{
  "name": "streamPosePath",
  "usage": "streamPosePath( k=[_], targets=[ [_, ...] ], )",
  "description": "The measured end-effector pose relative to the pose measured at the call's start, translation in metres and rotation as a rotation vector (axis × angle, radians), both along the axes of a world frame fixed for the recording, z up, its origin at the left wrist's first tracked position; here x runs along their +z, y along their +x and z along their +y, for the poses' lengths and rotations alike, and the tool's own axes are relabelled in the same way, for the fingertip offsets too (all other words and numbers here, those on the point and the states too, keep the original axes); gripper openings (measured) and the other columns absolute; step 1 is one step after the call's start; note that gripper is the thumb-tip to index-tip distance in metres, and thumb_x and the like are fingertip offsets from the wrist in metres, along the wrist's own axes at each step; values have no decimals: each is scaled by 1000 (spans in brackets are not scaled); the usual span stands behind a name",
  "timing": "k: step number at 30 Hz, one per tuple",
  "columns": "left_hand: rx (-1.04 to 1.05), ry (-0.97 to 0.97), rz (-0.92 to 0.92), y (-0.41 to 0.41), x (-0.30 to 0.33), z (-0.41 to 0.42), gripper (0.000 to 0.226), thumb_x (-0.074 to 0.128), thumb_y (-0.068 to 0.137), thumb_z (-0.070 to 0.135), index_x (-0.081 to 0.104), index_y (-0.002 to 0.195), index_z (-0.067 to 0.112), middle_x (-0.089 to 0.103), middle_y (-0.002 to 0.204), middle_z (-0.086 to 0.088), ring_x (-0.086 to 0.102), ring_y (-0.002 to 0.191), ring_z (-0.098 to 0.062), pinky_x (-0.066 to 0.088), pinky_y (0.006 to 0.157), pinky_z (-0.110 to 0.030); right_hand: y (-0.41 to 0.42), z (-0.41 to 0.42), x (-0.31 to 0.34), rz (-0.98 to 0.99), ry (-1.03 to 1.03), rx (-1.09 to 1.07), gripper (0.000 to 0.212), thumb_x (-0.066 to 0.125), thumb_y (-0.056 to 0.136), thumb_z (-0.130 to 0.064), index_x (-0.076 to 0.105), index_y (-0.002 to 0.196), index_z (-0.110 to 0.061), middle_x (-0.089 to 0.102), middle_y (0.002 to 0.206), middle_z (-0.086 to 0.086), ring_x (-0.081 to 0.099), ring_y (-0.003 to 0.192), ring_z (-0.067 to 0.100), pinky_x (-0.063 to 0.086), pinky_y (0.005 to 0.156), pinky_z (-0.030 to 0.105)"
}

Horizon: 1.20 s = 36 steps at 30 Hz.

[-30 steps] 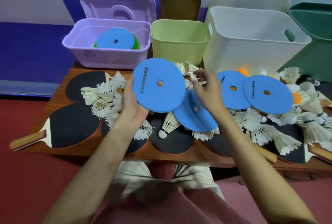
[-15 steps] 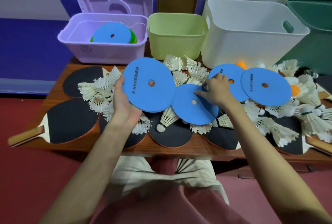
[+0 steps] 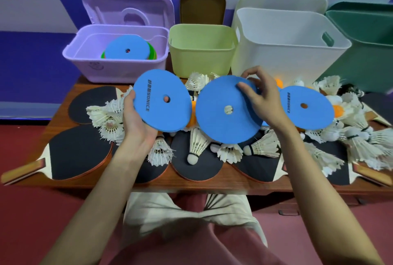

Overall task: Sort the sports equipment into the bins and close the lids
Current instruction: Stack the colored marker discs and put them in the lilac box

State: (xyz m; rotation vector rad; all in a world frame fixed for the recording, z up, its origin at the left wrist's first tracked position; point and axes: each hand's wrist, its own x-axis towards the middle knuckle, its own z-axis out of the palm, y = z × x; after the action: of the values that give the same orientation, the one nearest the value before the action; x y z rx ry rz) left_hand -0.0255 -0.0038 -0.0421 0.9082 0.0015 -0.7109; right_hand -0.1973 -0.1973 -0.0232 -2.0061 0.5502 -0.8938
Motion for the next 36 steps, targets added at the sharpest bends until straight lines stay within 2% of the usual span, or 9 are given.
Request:
streamPosePath(
  k=[4, 6, 9, 13, 17, 21, 26, 30, 36],
  targets=[
    [-32, -49, 51, -4, 4, -11, 34, 35, 99, 33, 61, 112, 15, 68, 112, -10, 64, 99, -27, 49, 90, -41, 20, 17, 3, -258, 272, -109, 13, 59, 92, -12, 49, 90, -21, 64, 89, 17, 61, 71, 17, 46, 59, 27],
    [-71, -56, 48, -9, 4, -19, 36, 35, 99, 31, 60, 117, 14, 68, 112, -9, 64, 100, -26, 49, 87, -38, 37, 26, -2, -287, 365, -172, 12, 59, 91, -15, 50, 90, -22, 64, 83, 13, 60, 71, 16, 45, 60, 26],
    [-134, -60, 53, -18, 5, -30, 34, 33, 98, 30, 63, 104, 17, 69, 103, -6, 64, 93, -23, 50, 82, -33, 59, 35, -18, -209, 353, -231, 4, 53, 95, -15, 51, 98, -13, 59, 85, 2, 55, 75, 5, 42, 68, 22],
    [-173, -45, 103, -24, 2, -40, 34, 32, 99, 30, 63, 99, 17, 68, 105, -8, 63, 95, -25, 50, 81, -33, 64, 30, -35, -61, 261, -266, 18, 44, 95, -11, 52, 109, -2, 57, 107, 10, 54, 100, 20, 42, 86, 31],
    [-220, -14, 146, -32, 0, -49, 36, 33, 97, 35, 61, 106, 15, 67, 113, -11, 64, 96, -28, 53, 76, -34, 55, 21, -40, 61, 221, -210, 22, 46, 94, -12, 51, 114, -5, 55, 114, 8, 51, 109, 22, 43, 95, 37],
    [-224, -3, 155, -35, -2, -63, 37, 33, 95, 37, 60, 108, 15, 66, 120, -12, 63, 104, -33, 52, 83, -41, 35, 11, -42, 174, 111, -210, 29, 50, 92, -24, 58, 119, -15, 49, 115, 2, 46, 115, 23, 41, 100, 44],
    [-231, 47, 137, -42, 0, -78, 31, 34, 95, 37, 58, 93, 18, 69, 105, -6, 64, 91, -28, 53, 74, -35, -16, -14, -46, 94, 62, -630, 36, 52, 88, -18, 54, 123, -8, 44, 125, 16, 42, 120, 29, 38, 99, 35],
    [-298, 55, 118, -55, 0, -87, 27, 33, 95, 36, 51, 95, 17, 64, 102, -6, 60, 90, -27, 48, 77, -36, -65, -29, -57, 196, 78, -1110, 49, 55, 85, -14, 42, 131, -4, 32, 134, 20, 33, 123, 36, 31, 103, 43],
    [-362, 81, 115, -68, -3, -96, 32, 35, 94, 38, 58, 94, 17, 67, 107, -9, 62, 94, -29, 49, 84, -42, -96, -47, -64, 416, 305, -1171, 72, 58, 90, -27, 19, 144, 1, 22, 147, 23, 20, 137, 40, 24, 108, 48]
  ],
)
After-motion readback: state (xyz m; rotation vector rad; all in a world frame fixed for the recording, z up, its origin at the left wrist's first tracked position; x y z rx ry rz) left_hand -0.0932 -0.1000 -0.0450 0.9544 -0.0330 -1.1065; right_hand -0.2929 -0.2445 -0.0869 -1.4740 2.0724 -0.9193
